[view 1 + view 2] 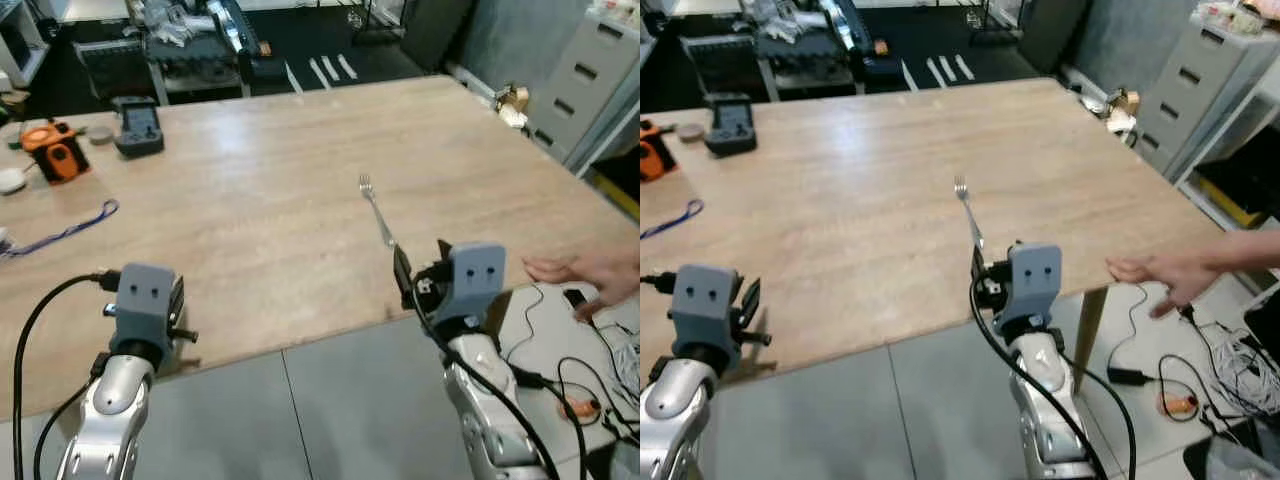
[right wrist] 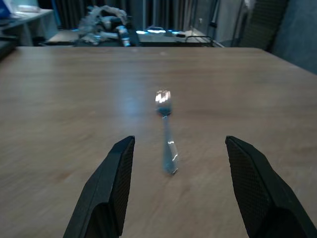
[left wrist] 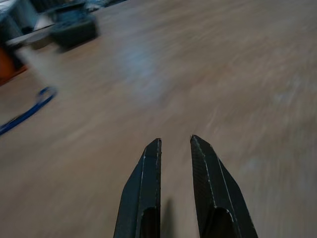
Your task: Setting the table
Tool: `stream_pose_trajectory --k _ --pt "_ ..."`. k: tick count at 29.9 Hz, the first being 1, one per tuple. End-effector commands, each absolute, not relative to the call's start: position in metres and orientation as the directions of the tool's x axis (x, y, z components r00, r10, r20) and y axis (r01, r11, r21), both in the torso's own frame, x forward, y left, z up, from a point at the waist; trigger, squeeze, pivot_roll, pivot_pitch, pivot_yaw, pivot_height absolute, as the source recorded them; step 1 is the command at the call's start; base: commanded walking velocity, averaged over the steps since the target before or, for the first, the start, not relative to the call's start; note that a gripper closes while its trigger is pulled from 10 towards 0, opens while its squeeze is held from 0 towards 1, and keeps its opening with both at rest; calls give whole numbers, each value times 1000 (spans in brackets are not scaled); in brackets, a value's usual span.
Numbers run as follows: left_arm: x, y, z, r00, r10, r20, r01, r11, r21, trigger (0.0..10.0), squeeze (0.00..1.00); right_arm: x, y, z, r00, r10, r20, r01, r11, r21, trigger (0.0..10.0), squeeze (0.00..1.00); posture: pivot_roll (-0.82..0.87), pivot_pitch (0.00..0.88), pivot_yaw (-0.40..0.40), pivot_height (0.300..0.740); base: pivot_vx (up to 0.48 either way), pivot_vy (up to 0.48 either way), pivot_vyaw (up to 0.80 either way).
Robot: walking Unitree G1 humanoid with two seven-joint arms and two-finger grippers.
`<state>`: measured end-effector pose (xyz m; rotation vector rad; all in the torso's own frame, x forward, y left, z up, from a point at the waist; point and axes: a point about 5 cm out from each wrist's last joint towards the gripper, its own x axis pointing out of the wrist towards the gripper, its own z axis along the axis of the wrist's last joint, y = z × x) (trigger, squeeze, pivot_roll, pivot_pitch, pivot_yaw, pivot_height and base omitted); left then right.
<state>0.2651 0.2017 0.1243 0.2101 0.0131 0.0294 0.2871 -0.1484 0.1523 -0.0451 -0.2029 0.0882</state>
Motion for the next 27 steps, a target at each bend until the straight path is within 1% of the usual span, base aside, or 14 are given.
stream_pose_trajectory --k 1,3,7,12,14,16,19,22,24,26,27 --pt "264 199 120 999 26 -31 -19 978 209 10000 0 287 -151 151 979 86 186 -76 995 -63 10000 0 17 29 46 740 480 0 0" --pt "263 199 120 999 27 -31 -19 978 209 10000 0 288 -151 152 978 88 189 -77 995 -65 10000 0 19 30 45 740 341 0 0" --pt "262 199 122 1000 15 -25 -9 979 205 10000 0 290 -153 154 977 84 194 -71 995 -73 10000 0 23 31 47 740 0 0 0" --pt "257 196 120 998 -26 -48 36 977 209 10000 0 296 -159 157 977 111 182 -86 986 -140 10000 0 27 34 47 740 0 0 0" --pt "255 195 119 997 -47 -61 59 976 208 10000 0 300 -162 158 978 139 154 -116 982 -152 10000 0 28 35 46 740 0 0 0" --pt "251 194 118 992 -95 -85 111 973 204 10000 0 304 -162 157 979 182 88 -170 978 -121 10000 0 28 36 45 740 0 0 0" --pt "249 194 119 988 -122 -98 140 970 200 10000 0 306 -161 157 976 207 71 -198 973 -118 10000 0 30 38 42 740 0 0 0" --pt "243 199 131 960 -245 -137 272 933 236 10000 0 316 -151 156 957 290 6 -288 954 -78 10000 0 48 53 28 740 0 0 0" --pt "244 203 146 938 -318 -141 346 896 278 10000 0 325 -143 157 953 304 -19 -304 951 -48 10000 0 61 60 18 740 0 0 0" --pt "248 207 163 923 -366 -121 385 872 301 10000 0 334 -136 157 956 291 -37 -292 956 -27 10000 0 71 66 13 740 0 0 0" --pt "248 207 163 923 -366 -121 385 872 301 10000 0 334 -136 157 956 291 -37 -292 956 -27 10000 0 71 66 13 740 0 0 0"
